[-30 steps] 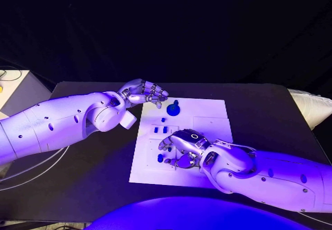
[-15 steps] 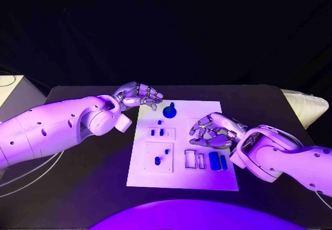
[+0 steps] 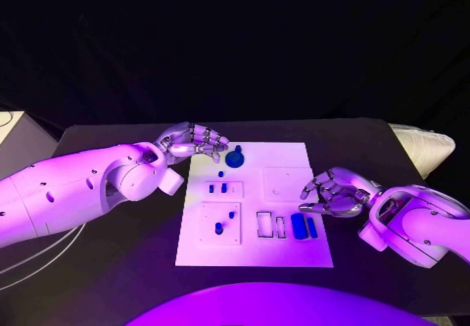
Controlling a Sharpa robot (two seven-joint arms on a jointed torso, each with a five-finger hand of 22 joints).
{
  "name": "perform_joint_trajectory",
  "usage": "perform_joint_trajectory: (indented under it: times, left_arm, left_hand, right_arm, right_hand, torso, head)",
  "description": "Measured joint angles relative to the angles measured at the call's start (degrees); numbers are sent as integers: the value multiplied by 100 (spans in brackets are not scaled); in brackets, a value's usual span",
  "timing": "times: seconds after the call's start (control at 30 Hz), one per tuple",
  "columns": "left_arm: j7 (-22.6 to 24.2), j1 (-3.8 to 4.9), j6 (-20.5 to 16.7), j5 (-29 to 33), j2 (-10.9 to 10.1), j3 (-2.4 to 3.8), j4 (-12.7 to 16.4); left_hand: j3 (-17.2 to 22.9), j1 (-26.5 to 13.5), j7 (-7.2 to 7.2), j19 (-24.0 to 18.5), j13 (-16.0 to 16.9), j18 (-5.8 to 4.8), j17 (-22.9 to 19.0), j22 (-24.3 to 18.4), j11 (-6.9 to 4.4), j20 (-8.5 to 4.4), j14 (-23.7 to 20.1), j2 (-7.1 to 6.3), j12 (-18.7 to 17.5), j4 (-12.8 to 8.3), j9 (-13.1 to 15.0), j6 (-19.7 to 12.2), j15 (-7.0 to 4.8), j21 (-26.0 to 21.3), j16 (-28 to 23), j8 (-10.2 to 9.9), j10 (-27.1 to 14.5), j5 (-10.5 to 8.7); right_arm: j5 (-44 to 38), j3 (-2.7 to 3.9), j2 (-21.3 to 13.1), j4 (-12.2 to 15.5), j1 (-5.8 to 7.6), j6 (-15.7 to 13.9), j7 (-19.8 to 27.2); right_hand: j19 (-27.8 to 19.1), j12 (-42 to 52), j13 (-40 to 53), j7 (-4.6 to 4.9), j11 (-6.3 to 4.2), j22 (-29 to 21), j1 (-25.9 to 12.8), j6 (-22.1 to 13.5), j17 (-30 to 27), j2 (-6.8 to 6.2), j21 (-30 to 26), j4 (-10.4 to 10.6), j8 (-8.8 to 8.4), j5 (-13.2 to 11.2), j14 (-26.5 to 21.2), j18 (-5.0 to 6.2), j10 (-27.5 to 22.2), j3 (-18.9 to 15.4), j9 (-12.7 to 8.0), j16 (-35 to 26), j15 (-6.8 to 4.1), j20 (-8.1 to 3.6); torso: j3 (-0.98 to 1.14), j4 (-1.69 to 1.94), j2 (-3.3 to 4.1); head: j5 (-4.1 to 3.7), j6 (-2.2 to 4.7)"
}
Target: Assemble the parts on the task board
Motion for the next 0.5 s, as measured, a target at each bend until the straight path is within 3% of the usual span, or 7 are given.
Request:
perform_joint_trajectory:
  times: [0.07, 0.27, 0.4, 0.5]
  left_arm:
    - [0, -8, -3, 21, -13, 0, 33]
    - [0, -18, -6, 62, -35, 1, 122]
    - [0, -19, -7, 81, -45, 1, 164]
    - [0, -22, -8, 88, -53, 1, 183]
  left_hand:
    - [0, 0, 8, 0, 0, 0, 0, -1, 0, 0, 0, 0, 0, 0, 0, -8, 0, 0, 0, 0, 0, 0]
    - [-15, 0, 8, 0, 0, 0, 0, -1, 0, 0, 0, 0, 0, 15, -5, -8, 0, 0, 0, 0, 0, 0]
    - [-15, -24, 8, 0, 0, 1, 0, -10, 0, 0, 0, 24, 0, 15, -5, -8, 0, -21, 0, 0, 0, 0]
    - [-15, -23, 8, 0, 0, 0, 0, -10, 0, 0, 0, 23, 0, 15, -5, -8, 0, -21, 0, 0, 0, 0]
  right_arm:
    - [-108, -19, -58, 18, -32, 39, -194]
    - [-383, -47, -69, 75, -185, 105, -657]
    - [-570, -50, -23, 64, -243, 102, -905]
    - [-708, -50, 34, 39, -284, 80, -1076]
  right_hand:
    - [0, 74, 0, -27, -13, 0, -87, 27, 0, 83, 100, 24, 49, 63, 0, 0, 45, -204, 23, 63, 0, 0]
    - [-1, 113, 0, -27, -31, -1, -244, 27, -1, 121, 179, 32, 70, 184, 0, 0, 67, -517, 46, 86, 0, 1]
    - [-1, 141, 0, -73, -44, -1, -412, 72, -1, 199, 246, 34, 139, 566, 0, -88, 118, -877, 85, 108, 0, 2]
    - [-1, 141, 0, -73, -38, -1, -417, 72, -1, 204, 246, 35, 167, 635, 0, -88, 125, -1024, 96, 108, 0, 2]
  torso:
    - [-2, 0, 0]
    - [-9, -3, 3]
    - [-7, 0, 9]
    - [-6, 3, 10]
  head:
    - [-21, -17]
    - [-54, -54]
    - [-70, -64]
    - [-80, -65]
